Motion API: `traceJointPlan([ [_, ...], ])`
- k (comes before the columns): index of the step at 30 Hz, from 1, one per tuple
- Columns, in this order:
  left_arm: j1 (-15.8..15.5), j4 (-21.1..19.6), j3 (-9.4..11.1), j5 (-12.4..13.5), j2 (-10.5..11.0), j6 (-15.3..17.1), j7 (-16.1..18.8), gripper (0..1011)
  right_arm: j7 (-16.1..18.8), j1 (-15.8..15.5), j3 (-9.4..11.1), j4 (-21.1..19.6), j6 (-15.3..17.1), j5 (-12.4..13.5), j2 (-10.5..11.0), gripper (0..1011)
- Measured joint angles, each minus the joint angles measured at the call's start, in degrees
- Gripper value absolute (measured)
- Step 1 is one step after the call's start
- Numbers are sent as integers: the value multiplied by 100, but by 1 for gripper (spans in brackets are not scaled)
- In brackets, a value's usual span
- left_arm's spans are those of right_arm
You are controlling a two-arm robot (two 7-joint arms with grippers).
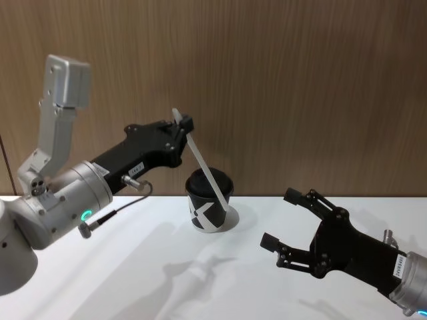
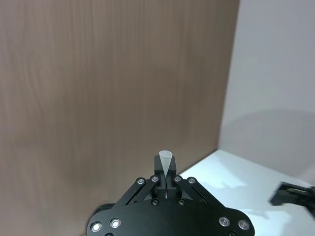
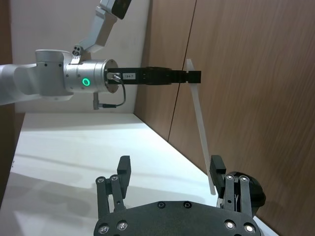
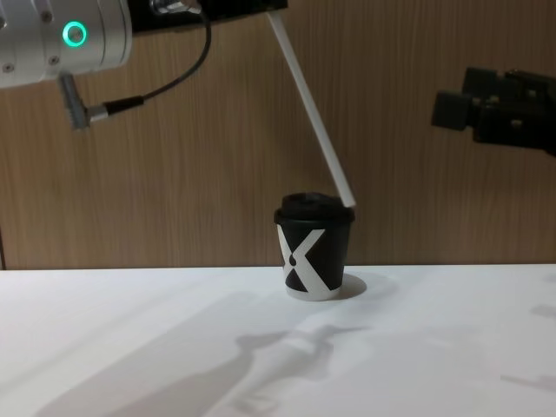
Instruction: Pick up the straw with one hand, pass it to the other hand, and insert it into the cup.
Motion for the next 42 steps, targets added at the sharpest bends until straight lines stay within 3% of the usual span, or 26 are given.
traceJointPlan([
  [6, -190, 139, 87, 385, -16, -36, 238, 6, 0, 0, 0, 0, 0, 0, 0, 1001],
  [18, -509, 529, 251, 863, -171, -145, 376, 6, 0, 0, 0, 0, 0, 0, 0, 1001],
  [42, -944, 1173, 501, 1344, -440, -260, 187, 7, 0, 0, 0, 0, 0, 0, 0, 1001],
])
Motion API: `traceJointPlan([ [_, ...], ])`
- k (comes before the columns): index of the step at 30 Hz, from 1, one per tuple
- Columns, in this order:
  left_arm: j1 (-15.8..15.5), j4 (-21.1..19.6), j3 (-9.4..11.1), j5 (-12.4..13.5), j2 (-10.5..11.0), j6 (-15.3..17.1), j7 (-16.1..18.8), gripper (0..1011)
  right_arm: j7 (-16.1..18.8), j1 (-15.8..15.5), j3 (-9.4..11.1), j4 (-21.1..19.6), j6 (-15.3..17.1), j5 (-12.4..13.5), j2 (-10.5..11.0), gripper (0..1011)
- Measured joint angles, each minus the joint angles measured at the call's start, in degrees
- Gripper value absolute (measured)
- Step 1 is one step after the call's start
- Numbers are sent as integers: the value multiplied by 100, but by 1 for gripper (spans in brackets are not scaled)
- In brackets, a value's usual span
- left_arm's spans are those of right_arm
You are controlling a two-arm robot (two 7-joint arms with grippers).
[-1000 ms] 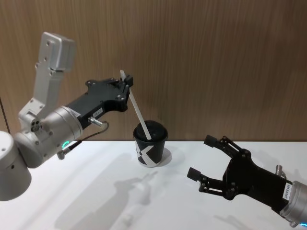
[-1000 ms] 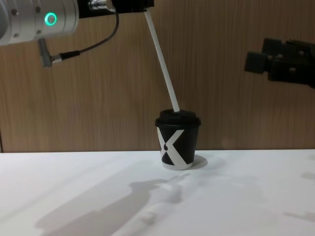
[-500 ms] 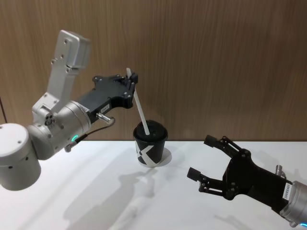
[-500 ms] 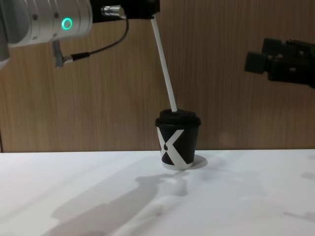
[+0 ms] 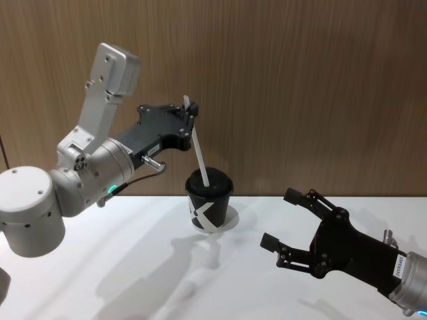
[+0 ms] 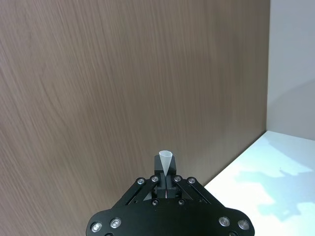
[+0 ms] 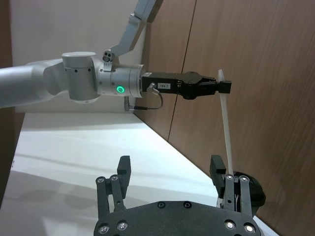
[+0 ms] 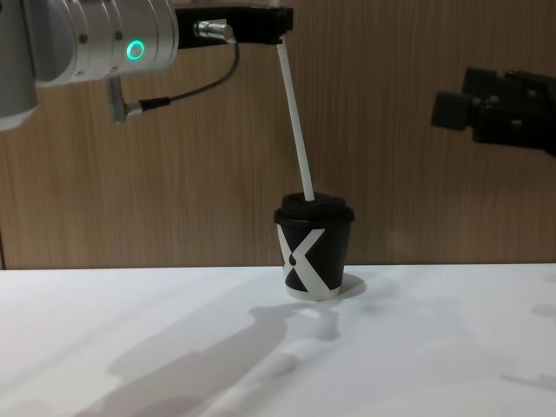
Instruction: Pick up the straw with one hand, pass it to the other hand, and insert it into the cup.
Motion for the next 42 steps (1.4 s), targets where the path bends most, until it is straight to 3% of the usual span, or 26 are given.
traceJointPlan([
  [42, -283, 735, -2, 233, -388, -259, -400, 6, 0, 0, 0, 0, 0, 0, 0, 1001],
])
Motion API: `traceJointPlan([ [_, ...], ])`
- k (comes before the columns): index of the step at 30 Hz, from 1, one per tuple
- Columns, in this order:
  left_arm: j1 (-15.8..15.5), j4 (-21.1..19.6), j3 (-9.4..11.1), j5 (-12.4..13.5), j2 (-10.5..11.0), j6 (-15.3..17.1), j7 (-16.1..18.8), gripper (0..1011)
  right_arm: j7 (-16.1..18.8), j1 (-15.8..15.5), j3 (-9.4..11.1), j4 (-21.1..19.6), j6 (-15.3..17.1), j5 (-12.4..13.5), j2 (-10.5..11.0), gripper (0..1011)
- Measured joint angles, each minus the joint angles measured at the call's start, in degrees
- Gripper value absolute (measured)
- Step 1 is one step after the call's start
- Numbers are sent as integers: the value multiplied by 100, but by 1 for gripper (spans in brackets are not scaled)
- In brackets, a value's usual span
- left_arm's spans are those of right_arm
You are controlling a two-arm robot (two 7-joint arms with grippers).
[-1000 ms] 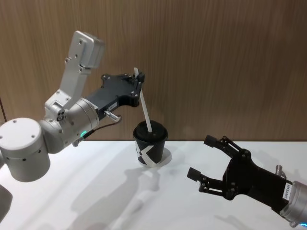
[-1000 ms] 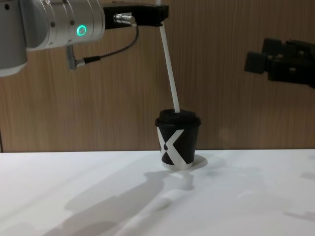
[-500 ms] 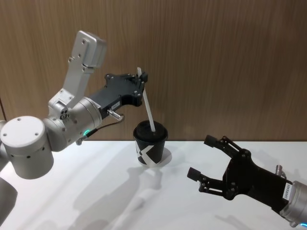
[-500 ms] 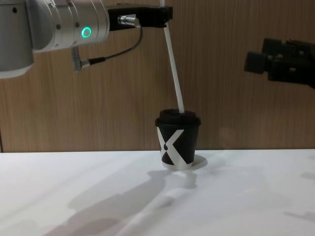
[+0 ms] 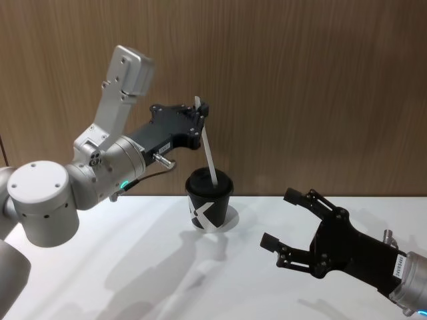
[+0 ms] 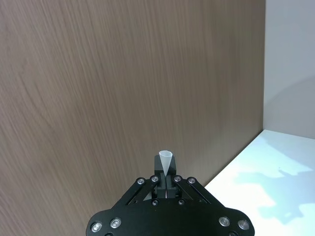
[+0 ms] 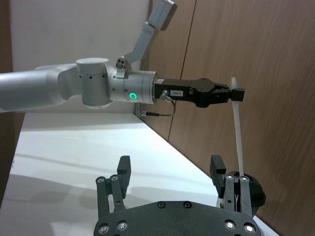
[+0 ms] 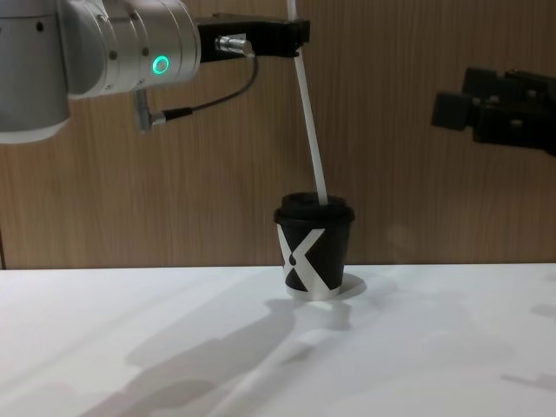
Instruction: Pick up the straw with one hand, pass it to the other hand, and insert it into the cup.
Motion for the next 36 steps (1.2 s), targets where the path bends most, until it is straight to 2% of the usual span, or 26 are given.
traceJointPlan([
  [17, -103, 257, 15, 82, -145, 30, -115, 6, 0, 0, 0, 0, 0, 0, 0, 1001],
  [20, -113, 275, 17, 87, -157, 37, -126, 46, 0, 0, 0, 0, 0, 1, 0, 1001],
  [24, -122, 300, 19, 94, -172, 47, -139, 179, 0, 0, 0, 0, 0, 0, 0, 1001],
  [31, -135, 332, 21, 101, -188, 59, -154, 353, 0, 0, -1, 0, 0, 0, 0, 1001],
  [32, -137, 336, 21, 102, -190, 60, -157, 416, 0, 0, 0, 0, 0, 0, 0, 1001],
  [34, -139, 340, 21, 103, -193, 62, -159, 449, 0, 0, 0, 0, 0, 0, 0, 1001],
  [35, -140, 343, 21, 104, -195, 62, -161, 516, 0, 0, 0, 0, 0, 0, 0, 1001],
  [36, -140, 346, 21, 105, -195, 63, -162, 533, 0, 0, 0, 0, 0, 0, 0, 1001],
])
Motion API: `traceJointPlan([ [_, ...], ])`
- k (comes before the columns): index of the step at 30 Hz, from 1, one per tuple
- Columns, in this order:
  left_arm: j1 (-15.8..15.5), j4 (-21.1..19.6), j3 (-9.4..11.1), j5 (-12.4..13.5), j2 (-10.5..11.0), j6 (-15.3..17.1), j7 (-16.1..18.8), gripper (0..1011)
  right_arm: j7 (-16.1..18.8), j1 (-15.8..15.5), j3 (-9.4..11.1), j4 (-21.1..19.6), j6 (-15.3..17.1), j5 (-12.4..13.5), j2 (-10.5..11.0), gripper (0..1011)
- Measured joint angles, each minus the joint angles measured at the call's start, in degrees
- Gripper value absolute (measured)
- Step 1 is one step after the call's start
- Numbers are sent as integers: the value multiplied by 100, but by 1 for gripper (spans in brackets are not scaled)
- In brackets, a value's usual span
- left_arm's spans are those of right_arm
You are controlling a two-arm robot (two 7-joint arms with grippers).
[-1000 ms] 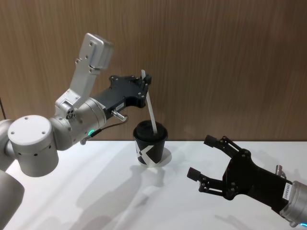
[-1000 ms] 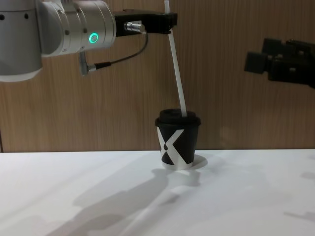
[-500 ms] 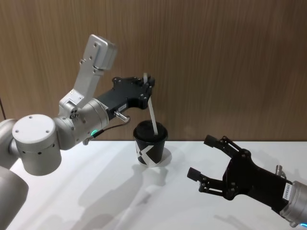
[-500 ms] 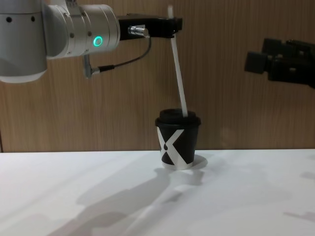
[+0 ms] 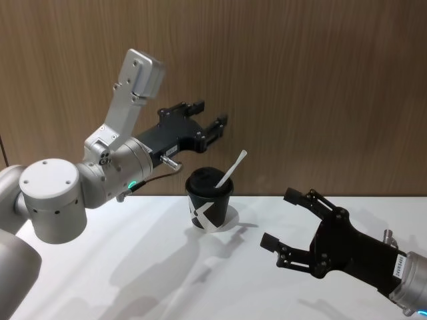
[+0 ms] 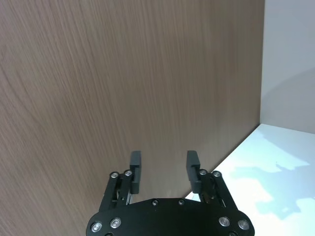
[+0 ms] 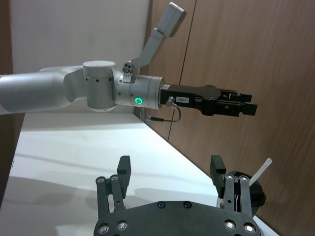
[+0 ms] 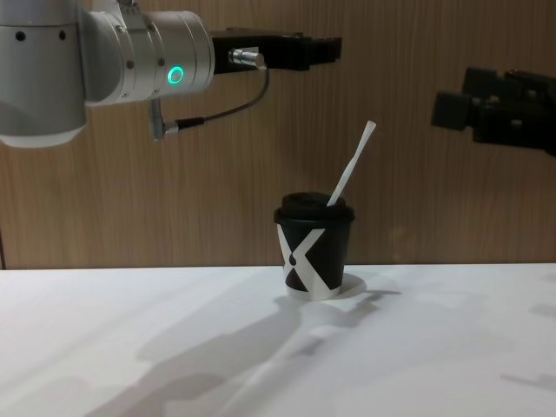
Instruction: Pick up the straw with one hand, pass it to the other hand, and insert it into the cup.
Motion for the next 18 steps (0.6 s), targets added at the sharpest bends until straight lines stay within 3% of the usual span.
traceJointPlan([
  [4, -2, 7, 0, 2, -3, 3, -4, 648, 0, 0, 0, 0, 0, 0, 0, 1001],
  [5, -3, 9, 0, 4, -4, 4, -5, 719, 0, 0, 0, 0, 0, 0, 0, 1001],
  [12, -5, 13, -2, 8, -7, 8, -11, 904, 0, 0, 0, 0, 0, 0, 1, 1001],
  [18, 85, -82, -30, 11, 29, -9, -16, 1000, -39, 12, -5, -11, 8, 0, 2, 1001],
])
